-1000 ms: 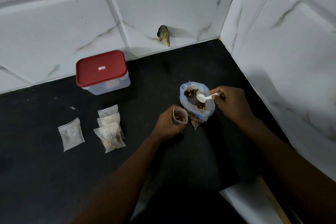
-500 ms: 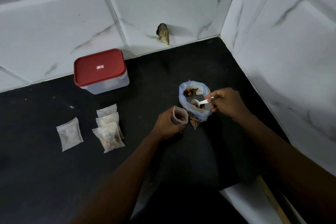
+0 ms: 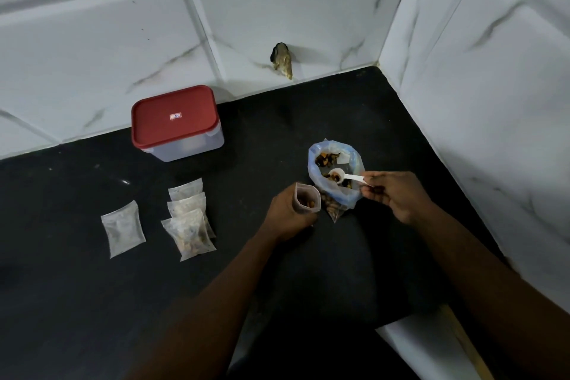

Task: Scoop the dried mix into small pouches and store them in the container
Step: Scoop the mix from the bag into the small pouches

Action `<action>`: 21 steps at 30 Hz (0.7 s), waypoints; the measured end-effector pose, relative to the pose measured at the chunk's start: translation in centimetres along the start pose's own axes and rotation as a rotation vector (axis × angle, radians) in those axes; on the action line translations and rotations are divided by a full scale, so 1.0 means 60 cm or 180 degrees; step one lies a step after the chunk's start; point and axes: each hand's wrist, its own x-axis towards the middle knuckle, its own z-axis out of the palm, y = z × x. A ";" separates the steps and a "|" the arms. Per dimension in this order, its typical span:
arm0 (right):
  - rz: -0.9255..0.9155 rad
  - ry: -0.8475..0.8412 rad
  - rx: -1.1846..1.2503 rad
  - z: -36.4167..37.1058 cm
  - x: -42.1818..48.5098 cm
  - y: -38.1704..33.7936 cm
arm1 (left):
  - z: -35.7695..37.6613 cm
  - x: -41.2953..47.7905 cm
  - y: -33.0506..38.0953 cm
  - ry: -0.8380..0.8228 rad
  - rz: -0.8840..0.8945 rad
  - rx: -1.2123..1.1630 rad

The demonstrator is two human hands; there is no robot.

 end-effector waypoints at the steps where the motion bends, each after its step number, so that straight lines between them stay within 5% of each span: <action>1: 0.0032 -0.0029 0.0092 -0.004 -0.001 0.002 | 0.000 -0.001 -0.001 0.0044 0.0013 -0.0026; 11: -0.0019 -0.0250 0.0731 -0.014 -0.021 -0.003 | -0.002 -0.004 0.005 0.0208 -0.0061 -0.0315; 21: -0.0892 -0.0882 0.0320 0.004 -0.107 -0.025 | -0.007 -0.006 0.016 0.0198 0.0083 -0.0319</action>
